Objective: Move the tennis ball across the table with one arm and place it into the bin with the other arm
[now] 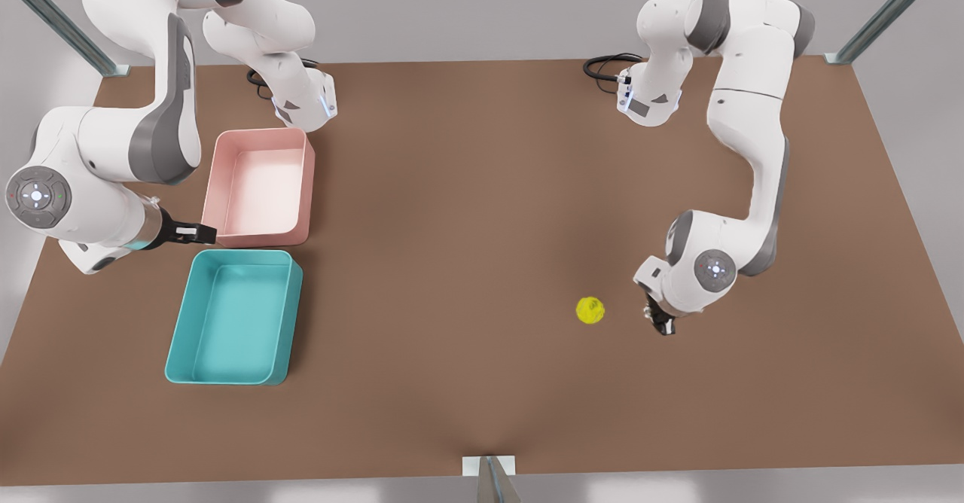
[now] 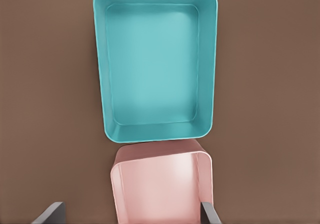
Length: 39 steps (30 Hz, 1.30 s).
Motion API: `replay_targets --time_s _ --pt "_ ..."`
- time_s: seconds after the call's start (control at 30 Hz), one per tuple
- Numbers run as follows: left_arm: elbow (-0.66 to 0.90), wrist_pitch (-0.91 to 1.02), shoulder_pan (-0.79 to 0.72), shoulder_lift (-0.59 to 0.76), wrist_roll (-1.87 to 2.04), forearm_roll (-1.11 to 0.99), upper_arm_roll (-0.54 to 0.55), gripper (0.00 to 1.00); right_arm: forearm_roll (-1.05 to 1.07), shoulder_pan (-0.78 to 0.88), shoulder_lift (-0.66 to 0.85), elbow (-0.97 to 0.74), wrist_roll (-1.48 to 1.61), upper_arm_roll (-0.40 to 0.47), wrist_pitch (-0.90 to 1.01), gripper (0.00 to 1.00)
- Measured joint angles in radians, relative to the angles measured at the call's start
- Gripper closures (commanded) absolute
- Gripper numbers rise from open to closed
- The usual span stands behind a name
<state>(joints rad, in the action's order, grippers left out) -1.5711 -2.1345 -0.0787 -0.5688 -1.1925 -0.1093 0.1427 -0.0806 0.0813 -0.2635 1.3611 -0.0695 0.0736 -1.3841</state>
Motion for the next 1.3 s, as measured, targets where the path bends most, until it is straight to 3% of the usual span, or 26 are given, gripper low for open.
replay_targets --time_s 0.07,0.1,0.13,0.27,0.47,0.57,0.73,0.93,1.3 --pt "0.072 0.116 0.001 0.083 0.082 -0.023 -0.014 0.66 -0.001 0.000 0.000 0.000 0.000 0.000 0.000 0.00" --pt "0.110 0.174 0.001 0.110 0.126 -0.033 -0.015 0.60 0.000 0.000 0.000 0.000 0.001 0.000 0.000 0.00" --pt "0.151 0.237 0.001 0.139 0.183 -0.038 -0.006 0.00 0.000 0.000 0.000 0.000 0.001 0.000 0.000 0.00" --pt "0.314 0.503 0.004 0.260 0.449 0.034 0.051 0.00 0.000 0.003 -0.001 0.000 0.001 0.000 0.000 0.00" --pt "0.339 0.711 0.056 0.270 0.759 0.105 0.017 0.00 0.002 0.005 -0.026 -0.014 0.001 0.000 0.004 0.00" --pt "0.339 0.761 0.086 0.269 0.864 0.114 0.016 0.00 -0.012 0.149 -0.115 -0.022 -0.001 0.000 0.001 0.00" --pt "0.339 0.821 0.097 0.270 0.996 0.119 0.016 0.00 -0.022 0.231 -0.230 -0.004 -0.020 -0.002 -0.153 0.00" --pt "0.339 0.852 0.099 0.270 1.113 0.119 0.016 0.00 -0.011 0.205 -0.176 0.229 -0.056 0.002 -0.417 0.00" --pt "0.339 0.867 0.097 0.270 1.247 0.118 0.018 0.00 0.060 0.281 -0.285 0.342 -0.193 0.022 -0.810 0.00"
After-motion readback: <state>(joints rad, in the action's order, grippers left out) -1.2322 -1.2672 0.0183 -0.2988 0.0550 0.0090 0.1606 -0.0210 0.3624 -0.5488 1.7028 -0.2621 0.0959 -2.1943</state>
